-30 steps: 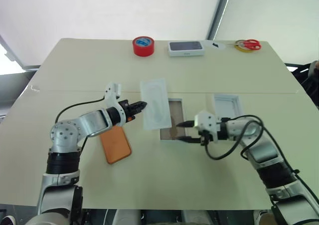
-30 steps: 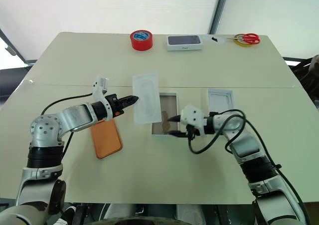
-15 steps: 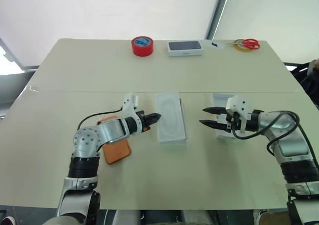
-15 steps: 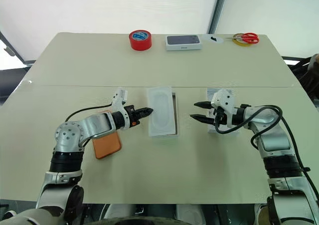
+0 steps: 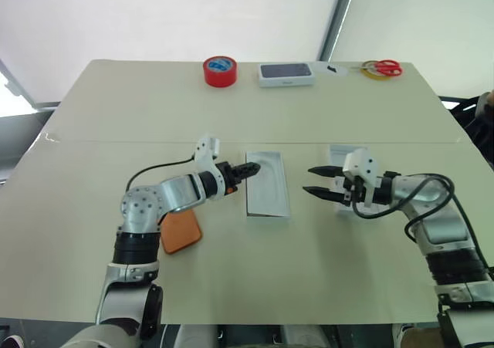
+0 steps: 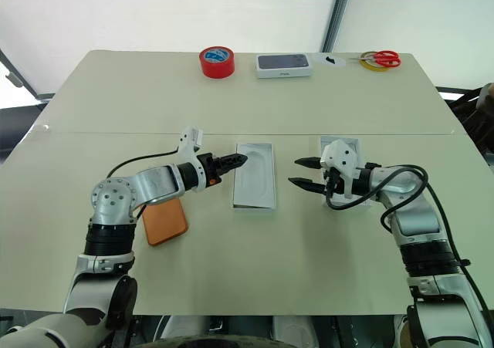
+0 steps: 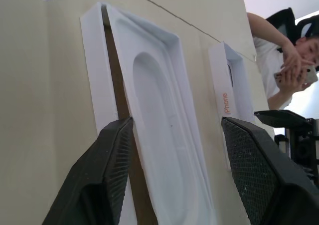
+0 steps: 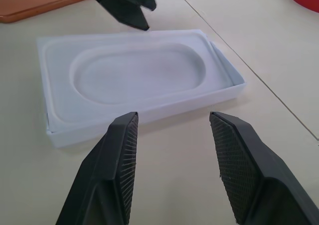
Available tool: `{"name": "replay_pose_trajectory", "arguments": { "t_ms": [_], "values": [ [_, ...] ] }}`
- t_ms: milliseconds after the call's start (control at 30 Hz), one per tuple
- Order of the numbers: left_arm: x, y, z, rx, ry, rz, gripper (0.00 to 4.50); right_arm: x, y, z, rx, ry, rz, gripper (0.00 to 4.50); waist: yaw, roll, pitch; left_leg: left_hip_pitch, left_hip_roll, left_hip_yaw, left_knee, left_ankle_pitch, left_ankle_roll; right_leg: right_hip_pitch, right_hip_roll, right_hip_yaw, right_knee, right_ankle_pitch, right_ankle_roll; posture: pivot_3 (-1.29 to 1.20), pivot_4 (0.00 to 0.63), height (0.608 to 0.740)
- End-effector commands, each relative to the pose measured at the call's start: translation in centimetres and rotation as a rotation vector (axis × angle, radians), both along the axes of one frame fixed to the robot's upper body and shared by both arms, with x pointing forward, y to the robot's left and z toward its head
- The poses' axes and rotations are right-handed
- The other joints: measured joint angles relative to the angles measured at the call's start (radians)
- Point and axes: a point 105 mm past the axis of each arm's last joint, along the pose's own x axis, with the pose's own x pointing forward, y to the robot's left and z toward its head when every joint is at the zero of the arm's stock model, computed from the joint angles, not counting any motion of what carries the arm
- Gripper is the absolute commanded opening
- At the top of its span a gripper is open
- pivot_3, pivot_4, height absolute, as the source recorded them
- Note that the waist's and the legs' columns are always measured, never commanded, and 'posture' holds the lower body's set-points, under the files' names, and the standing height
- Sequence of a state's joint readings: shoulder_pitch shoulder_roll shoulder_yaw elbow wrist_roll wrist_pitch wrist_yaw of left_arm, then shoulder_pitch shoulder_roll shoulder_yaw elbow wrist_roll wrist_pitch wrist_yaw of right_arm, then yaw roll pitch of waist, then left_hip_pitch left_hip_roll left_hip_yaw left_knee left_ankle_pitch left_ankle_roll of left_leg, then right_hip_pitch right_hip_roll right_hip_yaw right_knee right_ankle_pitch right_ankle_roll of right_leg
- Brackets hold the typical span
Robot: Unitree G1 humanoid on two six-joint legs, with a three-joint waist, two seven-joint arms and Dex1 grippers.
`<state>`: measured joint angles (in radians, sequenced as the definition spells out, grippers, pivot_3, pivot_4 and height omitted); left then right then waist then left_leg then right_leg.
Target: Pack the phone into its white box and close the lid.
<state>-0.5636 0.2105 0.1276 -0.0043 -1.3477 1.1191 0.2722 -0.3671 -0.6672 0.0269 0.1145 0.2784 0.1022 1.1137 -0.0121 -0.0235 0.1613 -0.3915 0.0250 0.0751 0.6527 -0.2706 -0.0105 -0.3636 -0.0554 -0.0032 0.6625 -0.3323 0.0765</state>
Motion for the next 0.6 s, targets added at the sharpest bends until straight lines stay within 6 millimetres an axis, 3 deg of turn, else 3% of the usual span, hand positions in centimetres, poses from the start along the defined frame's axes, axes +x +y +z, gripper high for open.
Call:
{"name": "replay_pose_trajectory", "arguments": {
  "t_ms": [33, 133, 200, 300, 367, 533, 600],
  "values": [
    [0.1, 0.7, 3.2, -0.032, -0.113, 0.002, 2.88, 0.1, 1.7, 1.9, 0.049, -0.063, 0.039, 2.39, 0.000, 0.000, 0.000, 0.000, 0.000, 0.000, 0.000, 0.000, 0.000, 0.000, 0.000, 0.000, 0.000, 0.000, 0.000, 0.00, 0.150, 0.740],
    [-0.3, 1.6, 4.1, -0.004, -0.170, 0.001, 2.88, 0.2, 3.1, 2.3, 0.085, -0.066, 0.057, 2.39, -0.002, 0.000, 0.000, 0.000, 0.000, 0.000, 0.000, 0.000, 0.000, 0.000, 0.000, 0.000, 0.000, 0.000, 0.000, 0.00, 0.150, 0.740],
    [-0.6, 2.7, 5.2, 0.047, -0.276, 0.012, 2.93, 0.7, 4.0, 2.6, 0.094, -0.106, 0.046, 1.55, -0.003, 0.000, 0.000, 0.000, 0.000, 0.000, 0.000, 0.000, -0.001, 0.000, 0.000, 0.000, 0.000, 0.000, 0.000, 0.00, 0.150, 0.740],
    [-1.2, 6.5, 5.6, 0.314, -0.571, 0.065, 2.93, 1.2, 6.1, 2.2, 0.041, -0.153, 0.067, 0.11, -0.010, 0.001, 0.001, 0.000, 0.000, 0.001, -0.003, 0.001, -0.003, -0.002, 0.001, 0.001, 0.000, 0.000, 0.000, 0.00, 0.150, 0.740],
    [-2.0, 7.9, 5.4, 0.409, -0.717, 0.030, 2.93, 1.1, 7.2, 2.0, 0.018, -0.167, 0.092, 0.04, -0.007, 0.002, 0.002, 0.000, 0.002, 0.002, -0.005, 0.002, -0.004, -0.004, 0.004, 0.002, -0.001, 0.000, -0.001, 0.00, 0.150, 0.740],
    [-5.8, 10.4, 3.7, 0.439, -0.825, -0.210, 2.93, 1.4, 8.9, 0.6, -0.101, -0.207, 0.139, 0.04, 0.000, 0.002, 0.003, -0.001, 0.002, 0.002, -0.005, 0.002, -0.005, -0.005, 0.002, 0.001, 0.000, 0.000, -0.001, 0.00, 0.150, 0.740],
    [-6.2, 11.6, 3.8, 0.416, -0.828, -0.198, 2.93, 1.3, 9.2, -0.3, -0.188, -0.228, 0.177, 0.04, 0.002, 0.002, 0.003, -0.001, 0.001, 0.002, -0.005, 0.002, -0.004, -0.006, 0.000, 0.001, 0.000, 0.000, -0.002, 0.00, 0.150, 0.740]
  ]
}}
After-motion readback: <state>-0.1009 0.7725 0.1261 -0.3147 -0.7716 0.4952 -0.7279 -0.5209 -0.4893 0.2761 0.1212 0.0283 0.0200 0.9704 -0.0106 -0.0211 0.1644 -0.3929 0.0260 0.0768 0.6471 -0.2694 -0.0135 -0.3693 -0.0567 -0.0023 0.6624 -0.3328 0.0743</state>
